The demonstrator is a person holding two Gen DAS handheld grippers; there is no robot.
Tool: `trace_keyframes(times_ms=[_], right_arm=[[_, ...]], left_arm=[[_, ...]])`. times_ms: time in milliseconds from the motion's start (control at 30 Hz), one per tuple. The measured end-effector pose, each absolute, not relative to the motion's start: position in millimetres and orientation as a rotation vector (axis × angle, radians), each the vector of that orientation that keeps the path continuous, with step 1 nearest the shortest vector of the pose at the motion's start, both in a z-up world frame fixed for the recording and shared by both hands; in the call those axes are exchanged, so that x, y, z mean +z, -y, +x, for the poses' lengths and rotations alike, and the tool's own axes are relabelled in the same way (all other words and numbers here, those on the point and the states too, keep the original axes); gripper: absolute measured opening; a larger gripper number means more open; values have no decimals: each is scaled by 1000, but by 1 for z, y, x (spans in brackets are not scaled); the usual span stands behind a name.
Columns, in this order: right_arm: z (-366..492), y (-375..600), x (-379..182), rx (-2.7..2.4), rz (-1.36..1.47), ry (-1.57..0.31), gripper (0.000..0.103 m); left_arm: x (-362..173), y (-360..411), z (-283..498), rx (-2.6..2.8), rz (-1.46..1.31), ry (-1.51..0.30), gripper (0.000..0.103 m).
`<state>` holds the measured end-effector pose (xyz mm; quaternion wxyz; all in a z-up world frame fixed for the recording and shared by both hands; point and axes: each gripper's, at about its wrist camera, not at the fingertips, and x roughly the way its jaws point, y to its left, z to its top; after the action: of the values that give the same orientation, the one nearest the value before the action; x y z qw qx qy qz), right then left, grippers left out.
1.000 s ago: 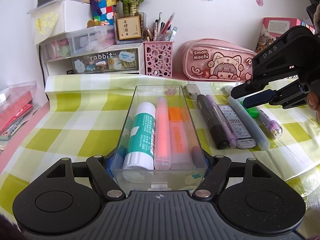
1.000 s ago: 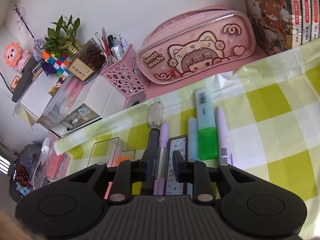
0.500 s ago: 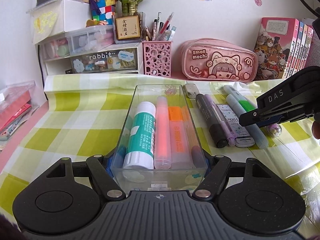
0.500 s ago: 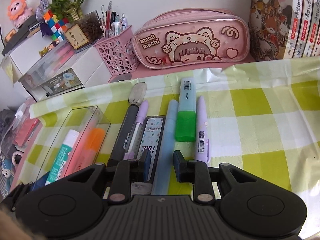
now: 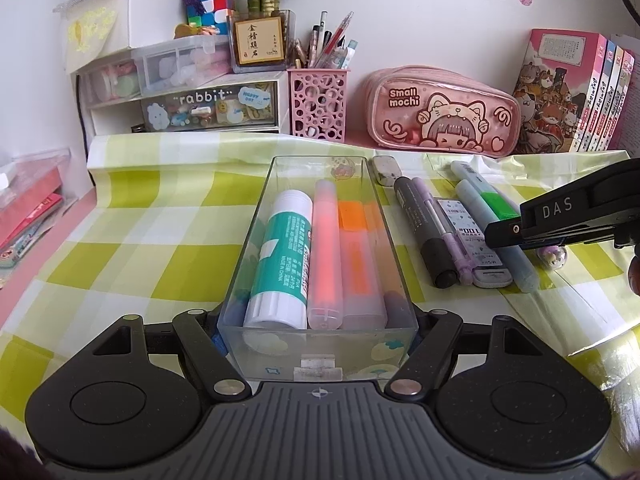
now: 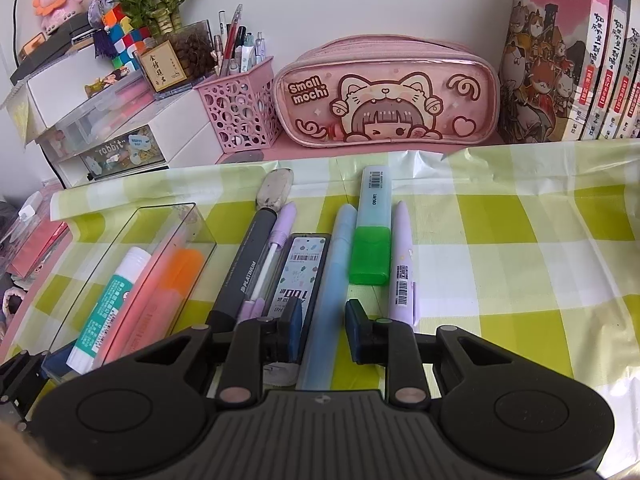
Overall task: Organize stationery
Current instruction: 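Move the right tool over to the pale blue pen, then close the right tool on the pale blue pen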
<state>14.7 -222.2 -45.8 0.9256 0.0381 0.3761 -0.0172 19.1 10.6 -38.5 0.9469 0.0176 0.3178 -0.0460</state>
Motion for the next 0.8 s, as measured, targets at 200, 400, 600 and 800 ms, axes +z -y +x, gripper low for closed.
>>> trace_keyframes(times_ms=[200, 400, 600, 800], right_arm=[[12, 225, -46, -45, 107, -767, 10], [11, 235, -46, -35, 219, -763, 9], [10, 246, -47, -8, 348, -769, 9], [9, 255, -47, 16, 433, -759, 9]], left_arm=[[-38, -11, 19, -91, 27, -650, 73], [-38, -11, 18, -85, 20, -647, 73], [-38, -11, 17, -85, 19, -643, 73], [-38, -11, 17, -79, 16, -638, 73]])
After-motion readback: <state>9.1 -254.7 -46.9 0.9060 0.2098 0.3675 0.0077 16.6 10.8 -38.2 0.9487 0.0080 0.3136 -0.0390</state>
